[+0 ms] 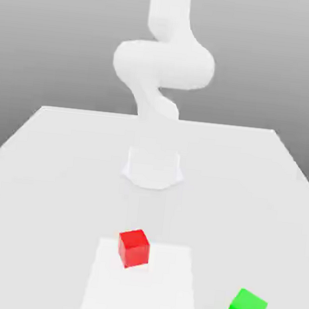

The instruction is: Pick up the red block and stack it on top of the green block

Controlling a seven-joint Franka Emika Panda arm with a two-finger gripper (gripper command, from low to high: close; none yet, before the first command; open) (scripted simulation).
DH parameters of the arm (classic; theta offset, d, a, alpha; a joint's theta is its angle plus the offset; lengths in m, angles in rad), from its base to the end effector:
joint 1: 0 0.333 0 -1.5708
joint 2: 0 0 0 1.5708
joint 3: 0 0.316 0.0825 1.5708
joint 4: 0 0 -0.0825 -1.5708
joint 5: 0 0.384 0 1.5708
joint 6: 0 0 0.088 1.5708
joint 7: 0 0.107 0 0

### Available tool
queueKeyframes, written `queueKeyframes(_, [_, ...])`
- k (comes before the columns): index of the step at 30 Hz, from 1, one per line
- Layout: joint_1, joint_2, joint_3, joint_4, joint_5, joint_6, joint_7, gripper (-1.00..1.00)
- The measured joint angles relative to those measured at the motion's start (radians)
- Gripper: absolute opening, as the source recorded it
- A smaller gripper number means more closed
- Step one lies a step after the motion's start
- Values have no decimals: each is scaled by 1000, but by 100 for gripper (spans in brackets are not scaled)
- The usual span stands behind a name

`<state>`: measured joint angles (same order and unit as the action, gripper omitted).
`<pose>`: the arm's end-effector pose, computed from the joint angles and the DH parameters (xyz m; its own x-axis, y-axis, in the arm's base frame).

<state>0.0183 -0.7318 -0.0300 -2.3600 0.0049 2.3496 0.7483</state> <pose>0.3751 -0.0080 0.6612 0.5474 -0.6946 0.4668 -0.5141 -0.7192 -0.4674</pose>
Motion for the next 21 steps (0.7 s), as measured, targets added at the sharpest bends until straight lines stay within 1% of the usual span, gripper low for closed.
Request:
queueKeyframes(6, [47, 198, -71, -166, 11, 141, -144, 0])
queueKeyframes(12, [81, 403, -121, -334, 10, 284, -284, 0])
queueKeyframes(17, [88, 618, -145, -487, -25, 435, -395, 0])
queueKeyframes(19, [91, 705, -144, -503, -11, 503, -429, 0])
queueKeyframes(21, [87, 775, -131, -500, 26, 560, -462, 0])
